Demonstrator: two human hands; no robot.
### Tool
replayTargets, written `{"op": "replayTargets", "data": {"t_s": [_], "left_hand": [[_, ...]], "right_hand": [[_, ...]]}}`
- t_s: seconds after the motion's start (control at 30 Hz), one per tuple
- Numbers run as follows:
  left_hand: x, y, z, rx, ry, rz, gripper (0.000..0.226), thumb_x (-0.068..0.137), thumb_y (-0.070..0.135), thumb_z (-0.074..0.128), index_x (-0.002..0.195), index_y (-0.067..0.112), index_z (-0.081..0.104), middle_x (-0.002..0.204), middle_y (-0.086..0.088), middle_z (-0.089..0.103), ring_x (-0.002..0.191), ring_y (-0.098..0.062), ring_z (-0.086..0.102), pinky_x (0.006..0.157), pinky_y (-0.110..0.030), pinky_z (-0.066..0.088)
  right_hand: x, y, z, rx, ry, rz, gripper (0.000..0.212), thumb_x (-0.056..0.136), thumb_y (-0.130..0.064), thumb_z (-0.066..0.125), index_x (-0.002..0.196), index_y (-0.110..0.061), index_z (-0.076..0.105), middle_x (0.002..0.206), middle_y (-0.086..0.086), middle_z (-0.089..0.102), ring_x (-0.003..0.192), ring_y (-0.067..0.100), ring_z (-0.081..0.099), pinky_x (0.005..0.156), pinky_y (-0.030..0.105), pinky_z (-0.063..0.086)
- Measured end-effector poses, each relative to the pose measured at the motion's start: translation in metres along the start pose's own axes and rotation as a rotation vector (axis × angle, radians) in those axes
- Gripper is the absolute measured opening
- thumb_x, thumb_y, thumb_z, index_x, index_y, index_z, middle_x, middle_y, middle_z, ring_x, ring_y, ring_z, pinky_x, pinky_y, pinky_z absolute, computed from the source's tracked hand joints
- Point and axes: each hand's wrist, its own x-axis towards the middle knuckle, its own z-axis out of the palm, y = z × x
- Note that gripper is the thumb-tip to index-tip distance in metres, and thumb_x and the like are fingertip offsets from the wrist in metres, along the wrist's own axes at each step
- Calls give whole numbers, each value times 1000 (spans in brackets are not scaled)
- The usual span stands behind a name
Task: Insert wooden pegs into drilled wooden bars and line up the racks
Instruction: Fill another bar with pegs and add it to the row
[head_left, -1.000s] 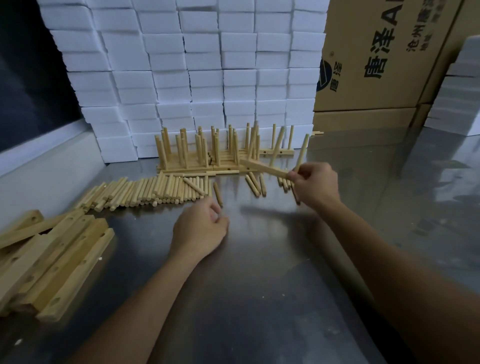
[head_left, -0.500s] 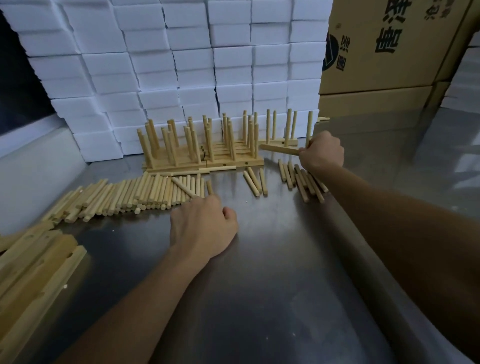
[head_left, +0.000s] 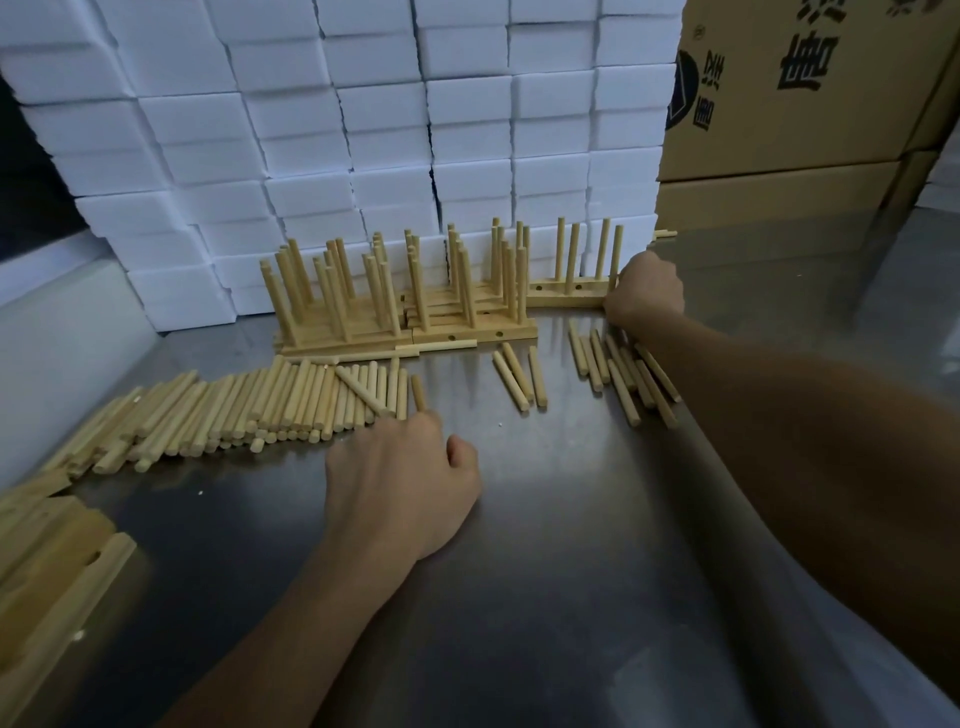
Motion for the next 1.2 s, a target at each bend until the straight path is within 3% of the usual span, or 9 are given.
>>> {"op": "replayTargets", "data": {"t_s": [0.27,0.47,0.6,0.8,0.93,1.07,1.2], "left_hand": [[1,0,0,-16,-14,-10,36,90,42,38,62,21,34,64,2,51,55,-11,42,55,-31,30],[0,-1,2,-23,6,1,35,90,40,42,61,19,42,61,1,52,54,-13,44,55,-31,31],[0,-1,1,-8,32,10,36,90,39,44,61,18,45,58,1,51,52,-12,42,51,-29,25],[-7,3,-6,-16,11,-18,33,93,35,43,65,18,42,61,1,42,54,-17,36,60,-33,31],[-15,6,-12,-34,0,-3,25,95,32,42,77,16,45,76,-7,57,67,-23,45,62,-34,33],[-28,5,-17,-41,2,43,22,97,32,42,80,17,45,87,-10,64,77,-27,55,62,-34,34],[-45,-4,-26,-121,4,128,22,97,31,43,80,17,47,88,-5,59,79,-23,53,63,-35,39]], "right_hand": [[-16,-5,-10,-25,-200,-56,11,88,-4,58,97,-4,65,92,13,68,83,31,69,83,45,60],[-44,-16,-27,-1,-131,-127,24,84,-8,58,105,-8,68,97,9,69,88,27,67,87,43,58],[-73,-28,-43,72,-124,-192,22,85,-11,61,104,-10,72,99,7,72,90,22,68,85,39,59],[-135,-31,-55,217,-161,-242,20,92,-15,59,107,-10,72,98,3,71,86,20,69,82,39,60],[-182,-33,-52,365,-153,-230,18,94,-16,58,107,-13,71,92,-3,68,86,12,65,80,29,52],[-220,-35,-41,489,-200,-218,10,96,-15,60,92,-22,65,88,-5,66,76,3,61,62,13,43],[-239,-30,-29,445,-251,-214,11,96,-15,59,91,-24,64,87,-6,64,73,5,62,57,13,44]]}}
